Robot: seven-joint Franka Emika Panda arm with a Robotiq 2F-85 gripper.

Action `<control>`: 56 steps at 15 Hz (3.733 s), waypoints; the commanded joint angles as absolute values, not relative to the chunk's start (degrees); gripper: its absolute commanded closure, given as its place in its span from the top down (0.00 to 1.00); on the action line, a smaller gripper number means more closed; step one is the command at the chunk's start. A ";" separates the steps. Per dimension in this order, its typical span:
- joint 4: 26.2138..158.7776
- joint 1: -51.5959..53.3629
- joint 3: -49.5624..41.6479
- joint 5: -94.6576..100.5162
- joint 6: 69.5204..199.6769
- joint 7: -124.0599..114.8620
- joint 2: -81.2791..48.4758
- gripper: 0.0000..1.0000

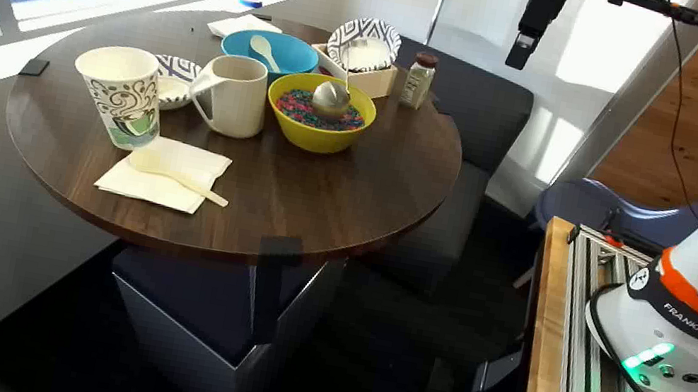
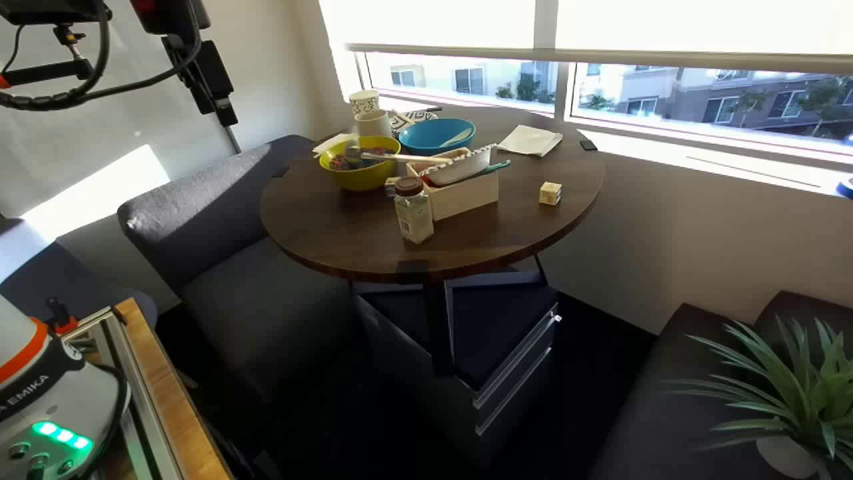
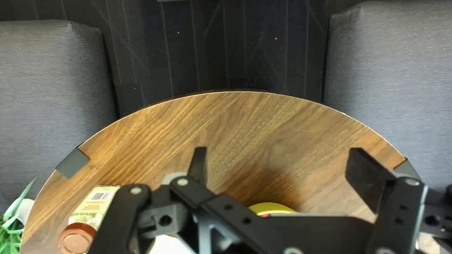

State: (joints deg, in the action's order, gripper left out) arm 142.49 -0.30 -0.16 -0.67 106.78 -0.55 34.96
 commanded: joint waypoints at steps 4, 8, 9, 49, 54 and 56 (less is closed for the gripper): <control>142.38 -0.32 -0.17 -0.67 106.65 -0.53 34.93 1.00; 142.38 -0.32 -0.17 -0.67 106.65 -0.53 34.93 1.00; 142.38 -0.32 -0.17 -0.67 106.65 -0.53 34.93 1.00; 108.38 -0.08 -2.62 6.30 119.76 -40.43 -12.15 1.00; 107.94 0.41 -3.25 7.09 118.82 -39.28 -12.11 1.00; 107.93 0.39 -3.25 6.99 118.82 -39.30 -12.11 1.00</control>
State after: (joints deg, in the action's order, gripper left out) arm 108.05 -0.16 -2.65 7.15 118.97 -39.44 -12.10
